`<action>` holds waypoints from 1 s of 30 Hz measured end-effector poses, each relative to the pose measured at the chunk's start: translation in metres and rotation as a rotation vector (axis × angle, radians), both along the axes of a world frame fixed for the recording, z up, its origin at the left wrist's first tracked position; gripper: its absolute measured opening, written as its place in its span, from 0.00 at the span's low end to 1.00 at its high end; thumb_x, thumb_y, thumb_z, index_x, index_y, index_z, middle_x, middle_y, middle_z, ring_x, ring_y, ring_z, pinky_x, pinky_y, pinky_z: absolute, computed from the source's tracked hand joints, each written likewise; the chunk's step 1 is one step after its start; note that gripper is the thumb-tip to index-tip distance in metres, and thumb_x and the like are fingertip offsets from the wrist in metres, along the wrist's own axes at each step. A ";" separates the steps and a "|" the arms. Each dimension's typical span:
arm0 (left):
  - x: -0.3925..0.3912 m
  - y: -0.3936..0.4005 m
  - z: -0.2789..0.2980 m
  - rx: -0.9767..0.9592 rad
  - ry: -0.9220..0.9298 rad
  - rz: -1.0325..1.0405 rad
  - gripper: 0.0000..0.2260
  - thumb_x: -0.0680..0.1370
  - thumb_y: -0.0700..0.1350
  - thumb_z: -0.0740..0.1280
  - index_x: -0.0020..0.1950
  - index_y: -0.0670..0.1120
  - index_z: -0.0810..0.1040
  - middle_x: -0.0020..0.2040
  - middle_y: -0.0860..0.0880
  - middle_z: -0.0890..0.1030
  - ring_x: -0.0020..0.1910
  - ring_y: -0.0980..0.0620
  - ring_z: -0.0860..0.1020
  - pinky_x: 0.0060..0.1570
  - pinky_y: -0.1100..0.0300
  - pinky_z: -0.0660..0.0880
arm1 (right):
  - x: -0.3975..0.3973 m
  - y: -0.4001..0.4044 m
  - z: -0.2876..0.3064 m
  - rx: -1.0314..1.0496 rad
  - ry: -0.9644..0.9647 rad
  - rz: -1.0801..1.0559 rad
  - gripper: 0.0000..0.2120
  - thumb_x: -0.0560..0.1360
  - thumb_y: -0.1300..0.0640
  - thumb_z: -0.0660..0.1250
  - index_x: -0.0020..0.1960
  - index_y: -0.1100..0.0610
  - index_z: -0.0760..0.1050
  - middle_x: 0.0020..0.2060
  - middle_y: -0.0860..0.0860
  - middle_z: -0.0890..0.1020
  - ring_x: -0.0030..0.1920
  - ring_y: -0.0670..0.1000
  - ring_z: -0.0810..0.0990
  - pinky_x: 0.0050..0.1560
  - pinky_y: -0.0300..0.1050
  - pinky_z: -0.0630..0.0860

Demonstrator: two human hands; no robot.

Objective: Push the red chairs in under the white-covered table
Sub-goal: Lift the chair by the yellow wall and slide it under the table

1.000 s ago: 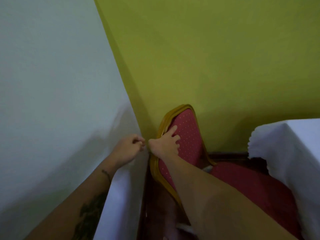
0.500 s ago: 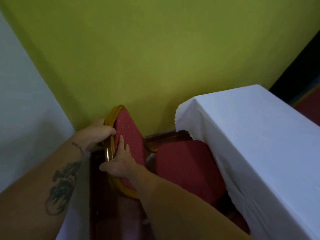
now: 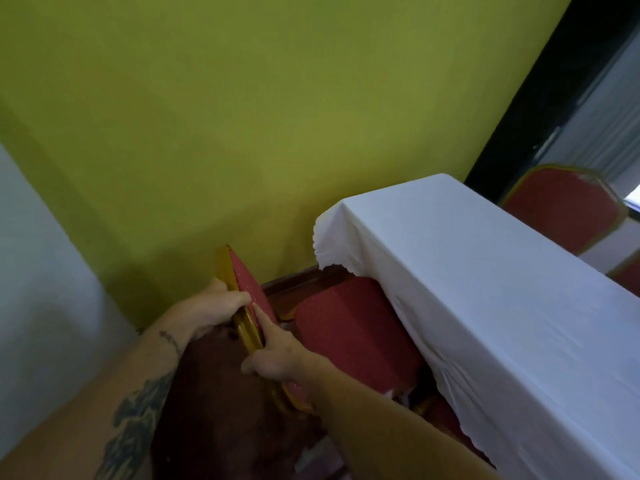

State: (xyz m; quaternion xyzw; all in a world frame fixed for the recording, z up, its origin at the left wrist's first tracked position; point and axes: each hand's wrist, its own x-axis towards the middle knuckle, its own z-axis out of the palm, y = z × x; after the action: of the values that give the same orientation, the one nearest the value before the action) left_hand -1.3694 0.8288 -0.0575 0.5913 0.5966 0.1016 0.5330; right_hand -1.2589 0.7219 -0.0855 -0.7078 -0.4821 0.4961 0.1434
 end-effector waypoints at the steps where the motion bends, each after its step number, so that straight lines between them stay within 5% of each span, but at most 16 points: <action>1: 0.000 -0.004 0.000 -0.009 -0.014 -0.018 0.10 0.78 0.43 0.70 0.52 0.38 0.73 0.38 0.41 0.77 0.34 0.45 0.76 0.32 0.56 0.75 | 0.004 -0.006 0.001 -0.004 -0.007 0.009 0.57 0.70 0.54 0.75 0.85 0.37 0.41 0.76 0.57 0.72 0.71 0.61 0.75 0.68 0.55 0.75; 4: 0.003 -0.020 0.000 -0.018 -0.010 -0.089 0.09 0.80 0.42 0.69 0.48 0.40 0.70 0.34 0.43 0.74 0.29 0.48 0.72 0.23 0.61 0.71 | 0.013 -0.020 -0.001 -0.016 -0.036 0.022 0.57 0.66 0.48 0.74 0.84 0.35 0.42 0.69 0.54 0.79 0.66 0.59 0.79 0.64 0.54 0.79; 9: 0.006 -0.031 0.002 0.067 -0.048 -0.078 0.11 0.79 0.42 0.70 0.43 0.44 0.68 0.38 0.44 0.74 0.36 0.47 0.73 0.37 0.54 0.72 | 0.014 -0.030 0.001 0.014 -0.100 0.049 0.55 0.68 0.49 0.73 0.84 0.36 0.41 0.67 0.53 0.80 0.62 0.58 0.81 0.57 0.50 0.78; 11: 0.008 -0.033 0.003 0.069 -0.068 -0.086 0.11 0.79 0.40 0.69 0.41 0.44 0.69 0.35 0.45 0.74 0.33 0.48 0.72 0.33 0.55 0.70 | 0.017 -0.032 0.002 0.025 -0.106 0.038 0.53 0.71 0.51 0.72 0.85 0.37 0.41 0.67 0.55 0.79 0.61 0.60 0.80 0.53 0.48 0.76; 16: 0.021 -0.042 0.000 0.098 -0.079 -0.092 0.12 0.78 0.40 0.69 0.39 0.45 0.68 0.34 0.46 0.73 0.33 0.48 0.73 0.32 0.57 0.70 | 0.025 -0.040 -0.005 0.021 -0.156 0.061 0.58 0.64 0.46 0.71 0.84 0.37 0.39 0.68 0.51 0.80 0.66 0.60 0.79 0.66 0.54 0.76; 22: 0.045 -0.030 -0.003 0.078 -0.086 -0.136 0.10 0.76 0.41 0.69 0.40 0.45 0.69 0.34 0.46 0.74 0.34 0.48 0.74 0.33 0.57 0.71 | 0.047 -0.031 -0.013 0.013 -0.143 0.016 0.61 0.57 0.41 0.69 0.82 0.31 0.39 0.66 0.49 0.83 0.63 0.57 0.81 0.66 0.57 0.78; 30: 0.116 -0.031 -0.012 0.116 -0.150 -0.076 0.11 0.72 0.47 0.69 0.47 0.42 0.72 0.37 0.44 0.71 0.33 0.49 0.71 0.32 0.57 0.67 | 0.108 -0.036 0.020 -0.003 -0.174 -0.079 0.52 0.70 0.54 0.73 0.84 0.34 0.47 0.65 0.56 0.77 0.60 0.59 0.81 0.61 0.55 0.79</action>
State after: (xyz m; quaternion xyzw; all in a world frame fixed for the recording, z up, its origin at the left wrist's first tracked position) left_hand -1.2530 0.7980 -0.0692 0.6340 0.5254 0.1597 0.5445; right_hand -1.1507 0.6859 -0.0658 -0.7669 -0.4637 0.4274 0.1190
